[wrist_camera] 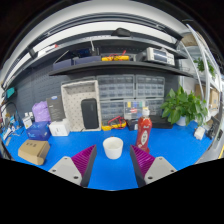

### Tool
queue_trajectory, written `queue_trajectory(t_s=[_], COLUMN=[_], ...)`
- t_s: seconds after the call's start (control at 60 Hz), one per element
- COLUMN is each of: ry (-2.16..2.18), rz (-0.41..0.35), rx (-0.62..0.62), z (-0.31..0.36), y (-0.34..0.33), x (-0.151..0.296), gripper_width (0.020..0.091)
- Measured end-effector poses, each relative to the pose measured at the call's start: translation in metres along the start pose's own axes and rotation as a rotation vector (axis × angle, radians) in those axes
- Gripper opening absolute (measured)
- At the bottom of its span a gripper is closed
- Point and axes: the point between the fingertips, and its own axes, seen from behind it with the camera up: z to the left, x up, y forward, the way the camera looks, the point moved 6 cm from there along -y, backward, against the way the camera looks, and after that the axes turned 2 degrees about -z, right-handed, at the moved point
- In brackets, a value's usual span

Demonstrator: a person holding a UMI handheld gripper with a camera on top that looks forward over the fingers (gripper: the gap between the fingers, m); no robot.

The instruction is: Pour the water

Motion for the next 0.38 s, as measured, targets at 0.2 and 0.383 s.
queue_trajectory(t_s=[0.2,0.383], ry=[-0.055,-0.08], rz=[-0.022,-0.035], rx=[0.045,0.067], z=[0.025,0.038], y=[-0.021,-0.031], x=[0.014,0.019], gripper_width=[0.0667,0.0673])
